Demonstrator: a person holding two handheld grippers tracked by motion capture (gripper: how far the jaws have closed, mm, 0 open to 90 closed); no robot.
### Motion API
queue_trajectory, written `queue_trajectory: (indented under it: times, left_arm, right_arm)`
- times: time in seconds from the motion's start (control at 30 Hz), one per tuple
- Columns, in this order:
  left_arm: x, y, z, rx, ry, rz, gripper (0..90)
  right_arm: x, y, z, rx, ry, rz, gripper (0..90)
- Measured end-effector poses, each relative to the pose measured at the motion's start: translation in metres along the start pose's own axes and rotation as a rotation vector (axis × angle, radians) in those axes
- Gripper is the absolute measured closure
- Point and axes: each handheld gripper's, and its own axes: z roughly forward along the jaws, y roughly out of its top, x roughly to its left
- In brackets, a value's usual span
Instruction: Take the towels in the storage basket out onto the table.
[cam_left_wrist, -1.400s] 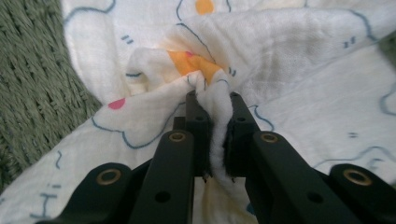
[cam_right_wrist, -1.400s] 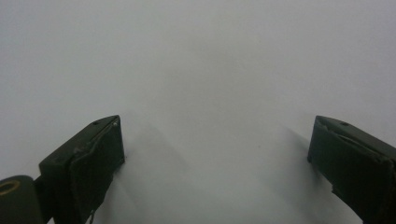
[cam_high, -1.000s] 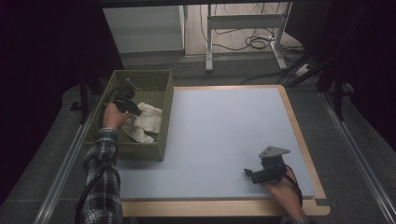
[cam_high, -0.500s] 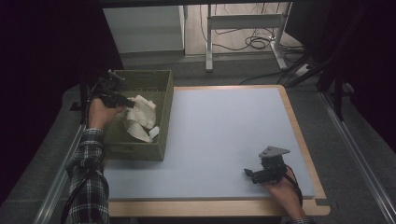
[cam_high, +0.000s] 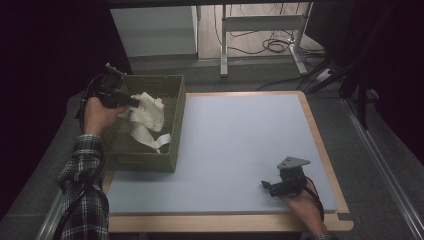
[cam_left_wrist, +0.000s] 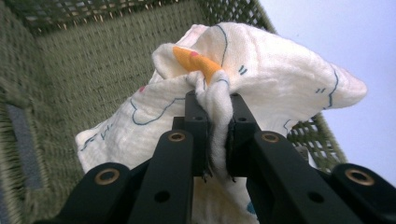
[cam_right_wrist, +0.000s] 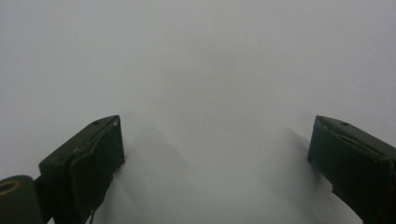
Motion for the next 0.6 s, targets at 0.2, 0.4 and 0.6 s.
queue_trajectory:
  times: [0.2, 0.4, 0.6]
  left_arm:
    - [-0.011, 0.007, -0.022, -0.022, 0.011, 0.024, 82.5]
    - [-0.022, 0.014, -0.04, -0.043, 0.016, 0.042, 82.4]
    - [-0.035, 0.022, -0.049, -0.05, -0.005, 0.058, 82.4]
  right_arm:
    - [0.0, 0.0, 0.0, -0.001, 0.0, 0.003, 3.8]
    - [0.0, 0.0, 0.0, -0.001, 0.0, 0.003, 3.8]
    - [0.0, 0.0, 0.0, 0.0, 0.001, 0.003, 3.8]
